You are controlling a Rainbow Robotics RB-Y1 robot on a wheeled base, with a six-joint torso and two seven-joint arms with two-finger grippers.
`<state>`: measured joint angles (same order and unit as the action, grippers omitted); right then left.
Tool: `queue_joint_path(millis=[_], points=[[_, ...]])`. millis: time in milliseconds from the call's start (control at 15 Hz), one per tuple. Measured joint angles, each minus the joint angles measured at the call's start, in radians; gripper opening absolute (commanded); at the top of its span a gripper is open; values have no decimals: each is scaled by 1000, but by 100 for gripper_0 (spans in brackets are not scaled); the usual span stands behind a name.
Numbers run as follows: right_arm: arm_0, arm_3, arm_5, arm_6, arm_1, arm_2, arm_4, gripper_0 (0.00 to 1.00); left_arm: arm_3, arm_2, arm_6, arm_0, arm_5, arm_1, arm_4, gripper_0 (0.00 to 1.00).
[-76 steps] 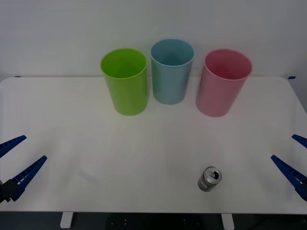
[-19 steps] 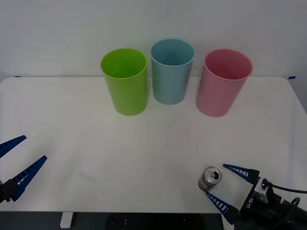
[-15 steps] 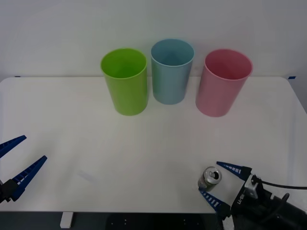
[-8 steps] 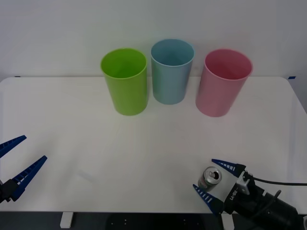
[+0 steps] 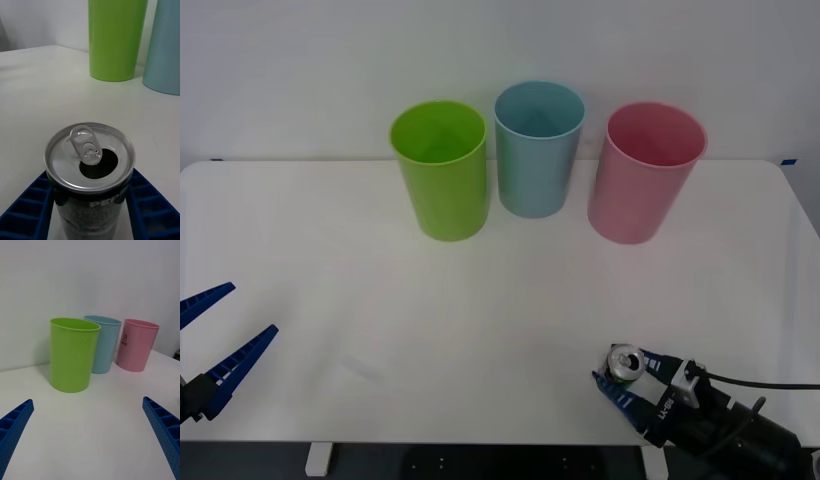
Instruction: Grasp the object on the table and drop it into the matching bin: aluminum can to the light blue bin, PET bottle to the pink bin.
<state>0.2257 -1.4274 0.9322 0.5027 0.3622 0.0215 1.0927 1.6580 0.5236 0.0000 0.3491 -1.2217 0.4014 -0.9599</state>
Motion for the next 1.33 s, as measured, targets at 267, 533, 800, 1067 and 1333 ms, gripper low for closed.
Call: queue_joint_path(millis=[267, 533, 800, 1067, 1333], points=[[0, 1, 0, 2, 0, 0, -9, 0, 0, 0, 0, 0, 0, 0, 0, 100], [-3, 0, 0, 2, 0, -1, -34, 0, 0, 0, 0, 0, 0, 0, 0, 100], [-3, -22, 0, -9, 0, -14, -53, 0, 0, 0, 0, 0, 0, 0, 0, 100], [-2, -86, -1, -85, 1, -29, -54, 0, 0, 0, 0, 0, 0, 0, 0, 100], [-3, -162, -1, -185, 5, -45, -54, 0, 0, 0, 0, 0, 0, 0, 0, 100]])
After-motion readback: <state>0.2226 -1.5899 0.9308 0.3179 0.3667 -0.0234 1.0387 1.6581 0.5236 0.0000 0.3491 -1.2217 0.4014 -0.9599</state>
